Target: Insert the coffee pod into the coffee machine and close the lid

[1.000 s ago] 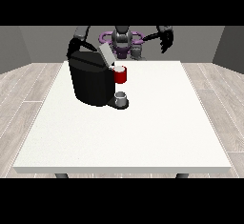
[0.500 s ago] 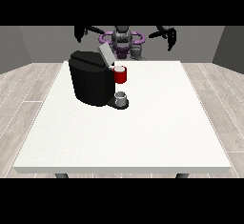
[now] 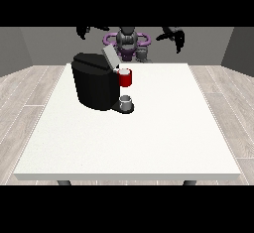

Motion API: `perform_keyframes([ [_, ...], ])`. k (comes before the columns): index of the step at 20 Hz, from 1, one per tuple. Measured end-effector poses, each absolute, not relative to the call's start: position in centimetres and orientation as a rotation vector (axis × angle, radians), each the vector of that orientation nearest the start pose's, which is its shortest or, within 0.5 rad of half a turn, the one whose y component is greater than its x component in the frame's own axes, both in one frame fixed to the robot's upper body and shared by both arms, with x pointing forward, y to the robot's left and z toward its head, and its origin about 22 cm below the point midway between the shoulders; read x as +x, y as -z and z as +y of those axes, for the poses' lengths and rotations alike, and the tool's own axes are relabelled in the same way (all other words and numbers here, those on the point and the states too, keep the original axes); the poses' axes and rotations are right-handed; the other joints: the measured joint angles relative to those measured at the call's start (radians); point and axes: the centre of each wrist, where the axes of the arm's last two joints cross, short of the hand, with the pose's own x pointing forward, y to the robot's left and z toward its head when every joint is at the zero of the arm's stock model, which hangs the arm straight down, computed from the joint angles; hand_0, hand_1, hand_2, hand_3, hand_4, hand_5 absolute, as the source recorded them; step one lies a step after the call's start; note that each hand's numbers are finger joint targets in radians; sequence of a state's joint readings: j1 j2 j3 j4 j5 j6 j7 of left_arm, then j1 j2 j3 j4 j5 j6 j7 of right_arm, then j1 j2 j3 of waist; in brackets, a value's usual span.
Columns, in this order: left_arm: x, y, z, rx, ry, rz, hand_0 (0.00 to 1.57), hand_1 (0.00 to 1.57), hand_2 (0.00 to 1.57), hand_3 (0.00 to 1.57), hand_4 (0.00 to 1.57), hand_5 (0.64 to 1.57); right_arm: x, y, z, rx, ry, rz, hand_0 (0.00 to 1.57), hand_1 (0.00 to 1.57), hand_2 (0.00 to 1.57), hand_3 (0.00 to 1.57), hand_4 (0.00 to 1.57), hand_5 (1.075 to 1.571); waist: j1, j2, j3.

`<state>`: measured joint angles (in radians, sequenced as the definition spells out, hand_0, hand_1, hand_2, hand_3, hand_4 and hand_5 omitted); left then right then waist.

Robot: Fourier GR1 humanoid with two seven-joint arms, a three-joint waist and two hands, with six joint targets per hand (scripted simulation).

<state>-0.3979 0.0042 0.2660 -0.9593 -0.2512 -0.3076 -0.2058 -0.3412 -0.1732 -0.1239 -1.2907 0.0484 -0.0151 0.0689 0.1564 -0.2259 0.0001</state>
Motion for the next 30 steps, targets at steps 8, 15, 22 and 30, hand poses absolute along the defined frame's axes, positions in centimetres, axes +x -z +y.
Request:
perform_keyframes([
  [8,32.5,1.6,22.7,-0.135,0.31,-1.562,0.0,0.0,0.0,0.0,0.35,1.571,35.1,-5.4,-27.4,-0.11,-0.013,-1.536,0.0,0.0,0.0,0.0,0.18,1.571,0.035,0.094,0.0003],
  [15,31.5,-0.6,22.9,-0.113,0.303,-1.627,0.0,0.0,0.0,0.0,0.38,1.571,36.9,-6.3,-26.5,-0.073,-0.018,-1.531,0.0,0.0,0.0,0.0,0.0,1.571,0.031,0.167,0.0002],
  [22,30.3,-1.5,24.7,-0.066,0.276,-1.665,0.0,0.0,0.0,0.0,0.31,1.571,38.0,-6.8,-23.9,-0.037,-0.079,-1.561,0.0,0.0,0.0,0.0,0.0,1.571,0.009,0.221,0.0],
  [30,29.6,-2.2,26.4,0.0,0.272,-1.671,0.0,0.0,0.0,0.0,0.35,1.571,39.1,-8.0,-22.6,-0.009,-0.157,-1.586,0.0,0.0,0.0,0.0,0.17,1.571,-0.008,0.248,-0.0005],
])
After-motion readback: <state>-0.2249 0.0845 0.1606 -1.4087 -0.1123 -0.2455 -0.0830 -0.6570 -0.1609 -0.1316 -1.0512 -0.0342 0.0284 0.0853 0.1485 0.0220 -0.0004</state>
